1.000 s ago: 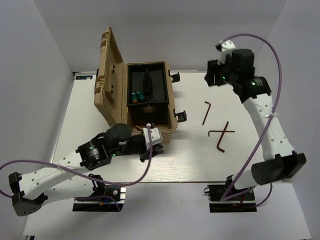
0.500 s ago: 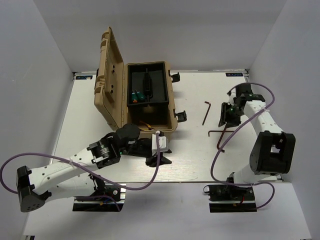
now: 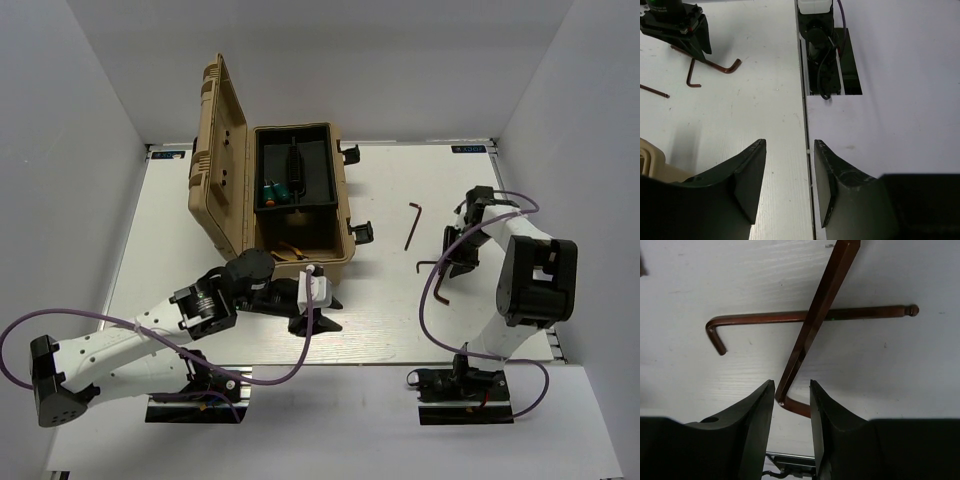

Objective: Sort the tools into containers

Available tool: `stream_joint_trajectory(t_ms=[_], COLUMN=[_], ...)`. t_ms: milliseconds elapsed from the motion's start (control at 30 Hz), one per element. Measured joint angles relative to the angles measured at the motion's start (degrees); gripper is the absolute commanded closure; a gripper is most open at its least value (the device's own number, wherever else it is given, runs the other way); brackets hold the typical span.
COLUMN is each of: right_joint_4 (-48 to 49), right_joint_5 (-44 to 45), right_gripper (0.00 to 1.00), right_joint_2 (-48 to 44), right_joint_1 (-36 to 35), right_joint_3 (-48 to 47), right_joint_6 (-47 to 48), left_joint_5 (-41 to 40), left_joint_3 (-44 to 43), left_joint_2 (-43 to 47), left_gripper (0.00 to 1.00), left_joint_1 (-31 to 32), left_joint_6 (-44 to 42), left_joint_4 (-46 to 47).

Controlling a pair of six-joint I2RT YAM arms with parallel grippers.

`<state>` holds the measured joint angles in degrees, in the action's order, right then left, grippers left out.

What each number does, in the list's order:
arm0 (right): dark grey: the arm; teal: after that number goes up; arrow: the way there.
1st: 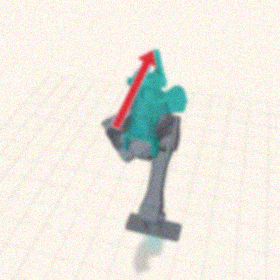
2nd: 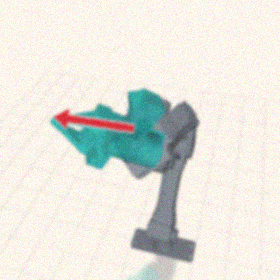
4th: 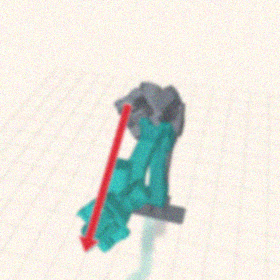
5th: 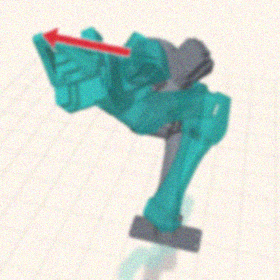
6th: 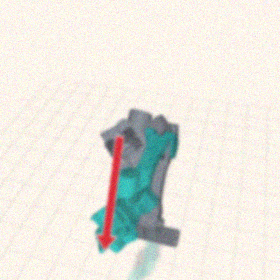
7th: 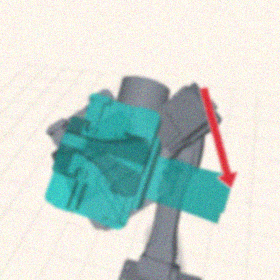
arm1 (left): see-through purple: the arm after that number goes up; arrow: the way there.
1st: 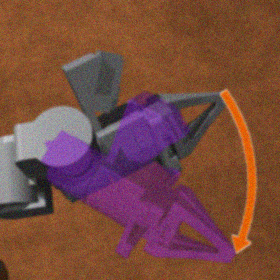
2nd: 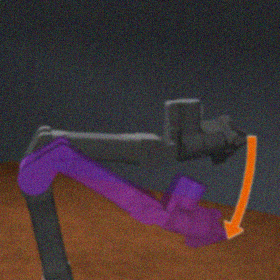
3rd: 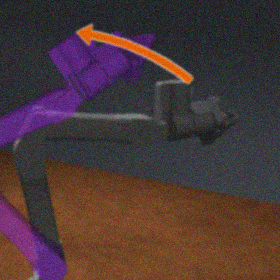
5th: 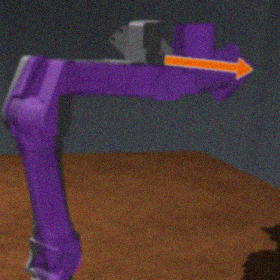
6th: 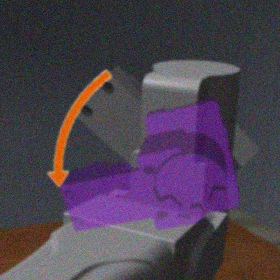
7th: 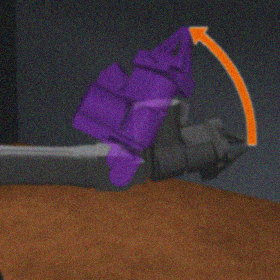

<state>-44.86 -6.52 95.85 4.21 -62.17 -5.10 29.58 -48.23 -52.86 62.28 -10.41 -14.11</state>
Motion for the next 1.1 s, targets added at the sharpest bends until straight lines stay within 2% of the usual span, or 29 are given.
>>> stream_joint_trajectory(t_ms=[333,467,533,633,667,733,967,1100], right_joint_4=[4.5,4.8,4.9,5.4,5.6,5.8,2.1,-4.7], right_joint_5=[4.3,7.3,8.3,9.0,8.9,8.6,0.1,-11.2], right_gripper=[0.58,0.61,0.68,0.89,1.0,1.0,1.0,1.0], right_joint_2=[3.8,5.1,5.0,4.7,4.5,4.2,2.1,-1.5], right_joint_1=[-2.0,-2.8,-3.1,-3.1,-3.1,-3.1,-2.7,-3.0], right_joint_3=[0.1,0.2,0.3,0.9,1.1,1.4,0.4,-8.7], right_joint_6=[-3.1,-4.2,-4.9,-5.5,-5.5,-5.9,-3.5,0.5], left_joint_5=[0.3,0.3,0.3,0.3,0.3,0.3,0.2,-0.4], left_joint_3=[0.7,0.9,0.9,1.0,1.0,1.0,2.2,4.5], left_joint_2=[-0.4,-0.7,-0.7,-0.7,-0.7,-0.7,-0.2,2.8], left_gripper=[0.46,0.46,0.46,0.46,0.46,0.46,0.46,0.46], left_joint_1=[0.0,0.0,0.0,0.0,0.0,0.0,0.0,0.0], left_joint_6=[-0.1,-0.1,-0.1,-0.1,-0.1,-0.1,-0.4,-1.1], left_joint_4=[0.5,0.5,0.5,0.8,0.8,0.9,1.6,2.5])
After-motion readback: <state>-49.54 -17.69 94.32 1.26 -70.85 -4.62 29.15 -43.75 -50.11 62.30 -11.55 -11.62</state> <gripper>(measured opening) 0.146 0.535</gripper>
